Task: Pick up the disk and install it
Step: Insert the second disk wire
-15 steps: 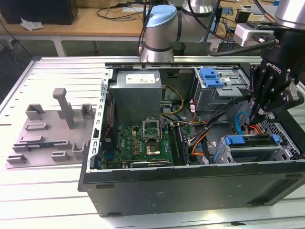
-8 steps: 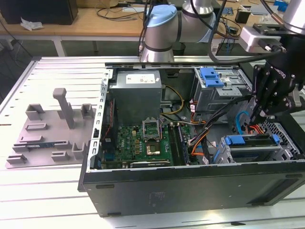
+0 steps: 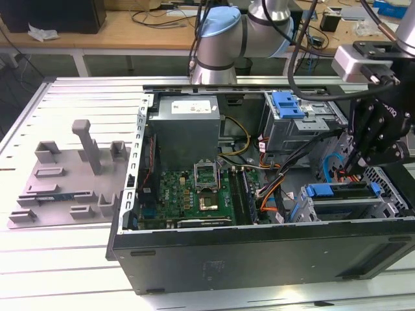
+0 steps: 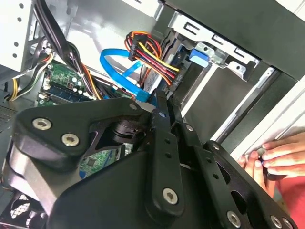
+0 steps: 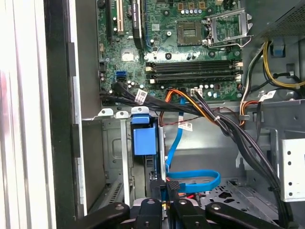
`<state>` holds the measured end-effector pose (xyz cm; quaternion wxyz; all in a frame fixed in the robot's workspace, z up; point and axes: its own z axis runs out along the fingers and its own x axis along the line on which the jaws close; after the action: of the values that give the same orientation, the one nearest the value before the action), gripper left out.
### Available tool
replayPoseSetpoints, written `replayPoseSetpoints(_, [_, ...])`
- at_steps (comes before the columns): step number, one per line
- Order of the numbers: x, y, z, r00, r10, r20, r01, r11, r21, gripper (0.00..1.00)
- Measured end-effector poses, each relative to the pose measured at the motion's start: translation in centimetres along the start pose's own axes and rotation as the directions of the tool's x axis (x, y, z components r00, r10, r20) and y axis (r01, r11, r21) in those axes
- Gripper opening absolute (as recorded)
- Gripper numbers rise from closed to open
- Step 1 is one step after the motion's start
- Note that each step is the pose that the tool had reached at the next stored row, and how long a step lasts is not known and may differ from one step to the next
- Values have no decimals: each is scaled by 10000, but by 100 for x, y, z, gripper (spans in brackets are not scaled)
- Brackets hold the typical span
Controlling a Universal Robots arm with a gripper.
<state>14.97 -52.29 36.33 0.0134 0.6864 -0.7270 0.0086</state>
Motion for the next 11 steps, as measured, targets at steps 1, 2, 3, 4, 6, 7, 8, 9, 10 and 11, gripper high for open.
replayPoseSetpoints(1, [9, 0, 6, 10000, 2, 7, -2, 10000, 9, 16])
replayPoseSetpoints(2, [18, -1, 11, 10000, 2, 12, -2, 10000, 18, 16])
replayPoseSetpoints(3, [28, -1, 16, 10000, 2, 17, -2, 10000, 26, 16])
replayPoseSetpoints(4, [35, -1, 20, 10000, 2, 21, -2, 10000, 31, 16])
replayPoseSetpoints(6, [37, -1, 20, 10000, 3, 21, -3, 10000, 34, 16])
replayPoseSetpoints(7, [37, -1, 21, 10000, 3, 21, -3, 10000, 34, 16])
replayPoseSetpoints(8, [37, -1, 20, 10000, 2, 21, -3, 10000, 34, 16])
replayPoseSetpoints(9, [38, -1, 21, 10000, 3, 21, -3, 10000, 34, 16])
replayPoseSetpoints(10, [38, -1, 21, 10000, 3, 21, -3, 10000, 34, 16])
replayPoseSetpoints(11, [38, -1, 21, 10000, 2, 21, -2, 10000, 34, 16])
